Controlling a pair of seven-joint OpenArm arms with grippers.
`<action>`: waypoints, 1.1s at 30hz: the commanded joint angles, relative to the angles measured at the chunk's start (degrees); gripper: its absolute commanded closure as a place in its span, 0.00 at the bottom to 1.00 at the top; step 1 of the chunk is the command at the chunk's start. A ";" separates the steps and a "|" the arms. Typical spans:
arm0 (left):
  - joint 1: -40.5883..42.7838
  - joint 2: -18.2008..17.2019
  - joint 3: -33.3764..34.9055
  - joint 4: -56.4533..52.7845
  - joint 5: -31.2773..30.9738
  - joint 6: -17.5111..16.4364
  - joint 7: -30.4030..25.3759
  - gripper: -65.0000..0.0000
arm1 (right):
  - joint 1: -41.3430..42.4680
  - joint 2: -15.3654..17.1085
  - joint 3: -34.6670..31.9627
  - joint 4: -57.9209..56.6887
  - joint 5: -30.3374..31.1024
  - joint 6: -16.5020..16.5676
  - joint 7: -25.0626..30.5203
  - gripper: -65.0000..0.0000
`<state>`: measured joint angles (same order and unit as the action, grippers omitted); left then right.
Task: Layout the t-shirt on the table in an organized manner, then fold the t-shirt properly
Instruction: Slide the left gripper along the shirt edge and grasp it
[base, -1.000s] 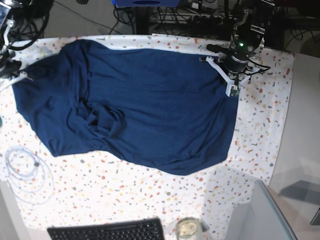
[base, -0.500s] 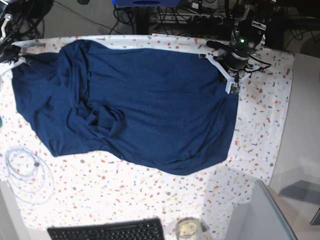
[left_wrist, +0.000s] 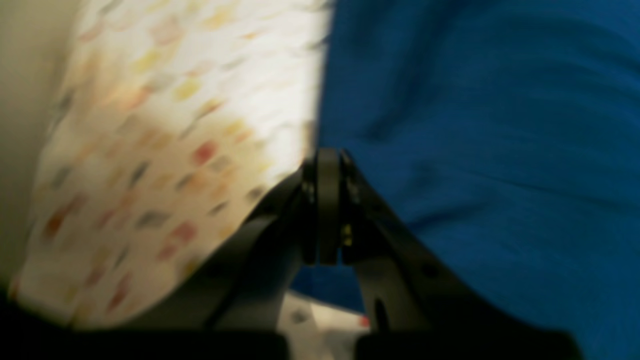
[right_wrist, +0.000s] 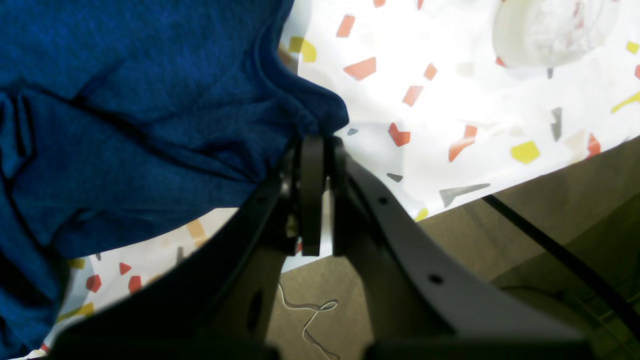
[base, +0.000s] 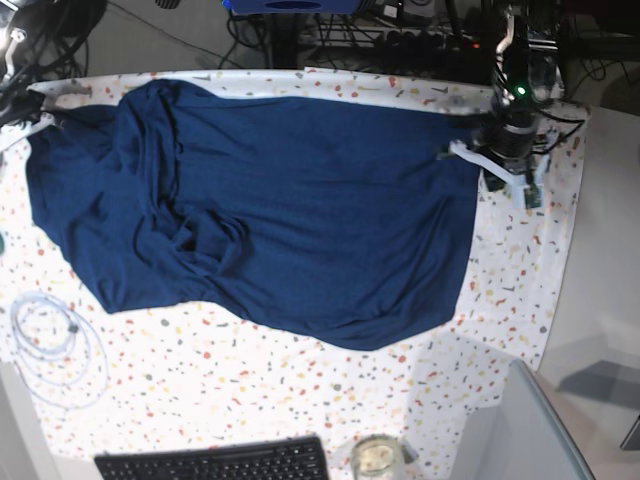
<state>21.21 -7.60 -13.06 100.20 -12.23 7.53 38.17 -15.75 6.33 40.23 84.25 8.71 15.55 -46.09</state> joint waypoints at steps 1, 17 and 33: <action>-1.56 1.05 -2.37 0.94 -0.12 0.07 0.46 0.99 | 0.23 0.75 0.17 0.98 0.04 0.23 0.77 0.98; -10.18 3.42 -6.24 -11.63 0.05 -9.86 2.49 0.37 | 0.23 0.75 0.08 0.98 0.13 0.32 0.85 0.98; -13.34 3.68 -6.24 -16.47 0.05 -11.62 2.40 0.36 | 0.23 0.66 0.08 0.98 0.13 0.32 0.85 0.98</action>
<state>8.36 -3.64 -19.31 82.76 -12.01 -3.62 41.41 -15.75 6.11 40.12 84.25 8.73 15.59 -46.06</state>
